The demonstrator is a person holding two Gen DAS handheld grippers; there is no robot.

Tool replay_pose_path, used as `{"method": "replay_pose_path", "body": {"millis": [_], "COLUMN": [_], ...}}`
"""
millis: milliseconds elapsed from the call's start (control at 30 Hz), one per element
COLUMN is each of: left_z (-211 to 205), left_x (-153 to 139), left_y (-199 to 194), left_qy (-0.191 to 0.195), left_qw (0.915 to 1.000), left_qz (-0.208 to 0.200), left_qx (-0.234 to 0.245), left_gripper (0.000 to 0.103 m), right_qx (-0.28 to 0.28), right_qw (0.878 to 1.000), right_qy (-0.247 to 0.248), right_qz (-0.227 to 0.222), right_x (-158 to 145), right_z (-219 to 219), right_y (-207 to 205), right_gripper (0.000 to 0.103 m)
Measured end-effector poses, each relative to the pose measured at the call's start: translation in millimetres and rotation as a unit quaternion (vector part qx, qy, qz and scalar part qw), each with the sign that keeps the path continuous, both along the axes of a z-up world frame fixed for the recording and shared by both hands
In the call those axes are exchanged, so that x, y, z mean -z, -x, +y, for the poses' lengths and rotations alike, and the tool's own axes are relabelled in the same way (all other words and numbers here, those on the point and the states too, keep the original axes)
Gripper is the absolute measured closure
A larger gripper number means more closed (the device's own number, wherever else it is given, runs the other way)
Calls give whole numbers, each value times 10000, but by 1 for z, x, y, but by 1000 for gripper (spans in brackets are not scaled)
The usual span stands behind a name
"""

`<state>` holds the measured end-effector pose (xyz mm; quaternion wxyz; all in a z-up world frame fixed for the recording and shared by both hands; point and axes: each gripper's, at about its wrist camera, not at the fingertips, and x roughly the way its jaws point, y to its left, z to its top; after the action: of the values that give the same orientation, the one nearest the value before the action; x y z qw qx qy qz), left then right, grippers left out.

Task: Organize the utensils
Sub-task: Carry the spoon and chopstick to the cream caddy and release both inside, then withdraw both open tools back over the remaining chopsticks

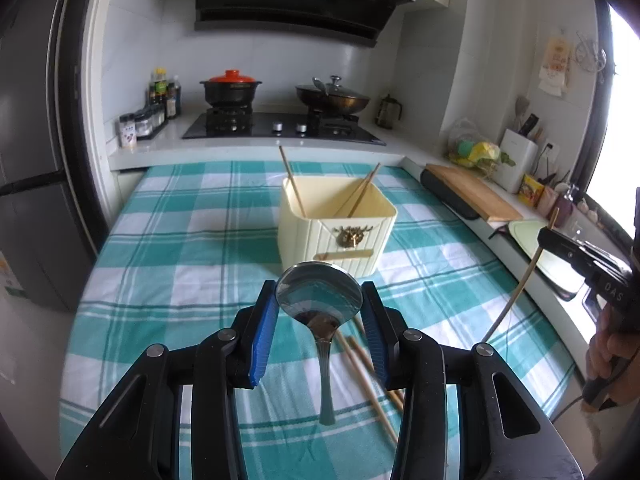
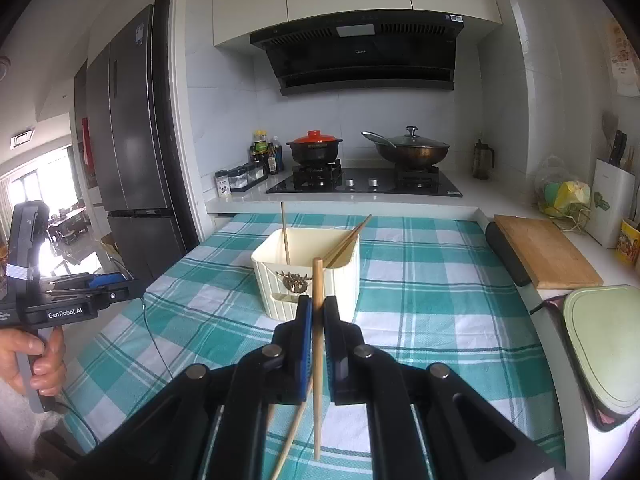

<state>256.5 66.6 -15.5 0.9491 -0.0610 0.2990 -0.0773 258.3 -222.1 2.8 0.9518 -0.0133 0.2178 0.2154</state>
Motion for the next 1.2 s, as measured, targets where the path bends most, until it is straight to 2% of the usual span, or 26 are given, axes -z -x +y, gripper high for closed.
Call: {"method": "replay_pose_path", "body": {"millis": [100,200,433,567,633,700,800,900,1000,1033,1100,1133,1167,1200], "left_z": [6,13,18,9,3,-2,-7,-9,-12,-13,-13,-13,-12,-10], "left_x": [-18,-45,-112,-124,-118,-104,-70,-34,-4,4,14,14,13,9], "left_y": [-11,-30,-95,-139,-163,-186,-220,-247,-264,-269,-275,-273,-270,-265], "left_qy": [74,208,207,209,213,193,156,223,199,184,196,240,286,285], "left_qw": [9999,9996,9958,9932,9938,9955,9983,9981,9959,9951,9933,9930,9933,9937], "left_qz": [-72,-196,-844,-1059,-989,-788,-273,306,725,824,1000,1011,974,930], "left_qx": [57,66,-281,-432,-462,-488,-490,-479,-505,-514,-543,-560,-551,-561], "left_gripper": [62,62,62,62,62,62,62,62,62,61,60,59,52,47], "right_qx": [-54,-22,1,2,5,-42,-190,-276,-263,-241,-135,-79,-41,-29], "right_qw": [10000,9997,9961,9929,9930,9951,9986,9964,9925,9913,9896,9896,9901,9912], "right_qy": [-34,14,-211,-469,-494,-465,-484,-442,-396,-435,-394,-399,-424,-460], "right_qz": [-10,-244,-854,-1094,-1074,-867,-74,666,1124,1217,1373,1383,1339,1242], "right_x": [-13,-35,-91,-97,-88,-73,-37,1,28,33,38,37,34,29], "right_z": [2,6,28,45,56,66,78,87,91,92,91,90,88,85], "right_y": [-18,-40,-108,-146,-167,-188,-225,-253,-271,-275,-280,-281,-279,-273], "right_gripper": [97,97,97,97,97,97,97,97,96,93,93,85,67,58]}}
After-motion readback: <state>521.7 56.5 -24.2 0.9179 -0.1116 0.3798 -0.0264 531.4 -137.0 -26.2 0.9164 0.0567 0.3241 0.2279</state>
